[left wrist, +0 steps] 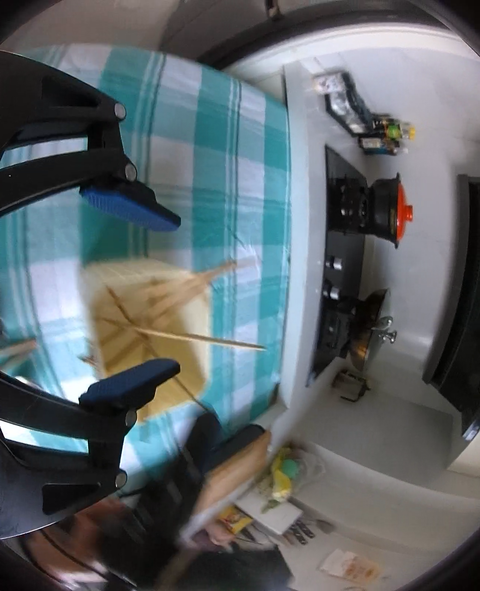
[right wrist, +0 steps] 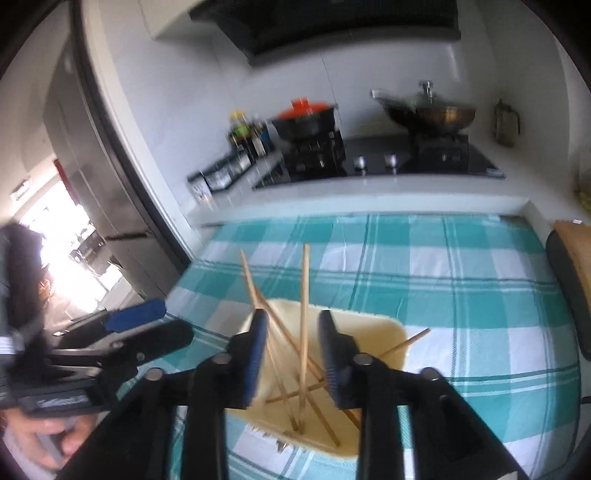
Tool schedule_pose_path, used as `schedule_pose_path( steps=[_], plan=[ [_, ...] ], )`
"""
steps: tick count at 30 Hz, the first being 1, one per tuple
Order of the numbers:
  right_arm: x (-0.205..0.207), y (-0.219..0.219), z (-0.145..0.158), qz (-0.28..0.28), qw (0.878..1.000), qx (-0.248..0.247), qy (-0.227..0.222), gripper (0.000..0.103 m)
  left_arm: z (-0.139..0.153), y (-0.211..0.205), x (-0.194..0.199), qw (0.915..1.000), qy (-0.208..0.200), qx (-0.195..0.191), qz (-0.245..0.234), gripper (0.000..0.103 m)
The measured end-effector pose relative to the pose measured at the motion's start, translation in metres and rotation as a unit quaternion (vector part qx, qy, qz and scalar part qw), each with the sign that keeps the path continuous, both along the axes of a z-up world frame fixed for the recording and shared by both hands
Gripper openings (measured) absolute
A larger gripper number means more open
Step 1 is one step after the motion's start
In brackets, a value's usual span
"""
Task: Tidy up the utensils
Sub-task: 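Open both tools to drop the chopsticks into the caddy, then move both tools back over the remaining spoons and chopsticks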
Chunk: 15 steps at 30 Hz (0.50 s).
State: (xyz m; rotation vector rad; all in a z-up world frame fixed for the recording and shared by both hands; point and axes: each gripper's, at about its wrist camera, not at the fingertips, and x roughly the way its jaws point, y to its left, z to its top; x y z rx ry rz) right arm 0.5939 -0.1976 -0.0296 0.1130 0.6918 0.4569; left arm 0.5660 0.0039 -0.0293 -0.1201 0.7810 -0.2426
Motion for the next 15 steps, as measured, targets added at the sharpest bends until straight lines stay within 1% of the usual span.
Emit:
schedule_pose_path(
  steps=[2,3,5,6,9,11,13,15],
  plan=[
    [-0.03,-0.013,0.011,0.001,0.999,-0.021,-0.027,0.053,-0.006,0.012,-0.018,0.9999,0.013,0.011,0.001,0.081],
    [-0.038,-0.017,0.012,0.001,0.999,-0.031,-0.031,0.055,-0.013,0.02,-0.032,0.9996,0.024,0.014,-0.001,0.084],
    [-0.065,-0.029,0.008,0.001,0.998,-0.062,-0.032,0.057,-0.033,0.033,-0.059,0.9987,0.046,0.023,-0.003,0.085],
    [-0.081,-0.036,0.001,0.0,0.996,-0.081,-0.029,0.057,-0.043,0.037,-0.071,0.9981,0.055,0.029,-0.002,0.086],
    [-0.123,-0.057,-0.035,-0.007,0.991,-0.136,-0.004,0.057,-0.082,0.045,-0.111,0.9952,0.088,0.044,0.008,0.086],
    [-0.149,-0.073,-0.072,-0.021,0.986,-0.16,0.031,0.057,-0.106,0.045,-0.135,0.9936,0.102,0.046,0.013,0.086],
    [-0.171,-0.089,-0.109,-0.037,0.984,-0.157,0.069,0.057,-0.131,0.041,-0.155,0.9922,0.114,0.044,0.02,0.086],
    [-0.19,-0.104,-0.142,-0.058,0.982,-0.149,0.098,0.057,-0.154,0.035,-0.168,0.9913,0.12,0.044,0.031,0.086]
  ],
)
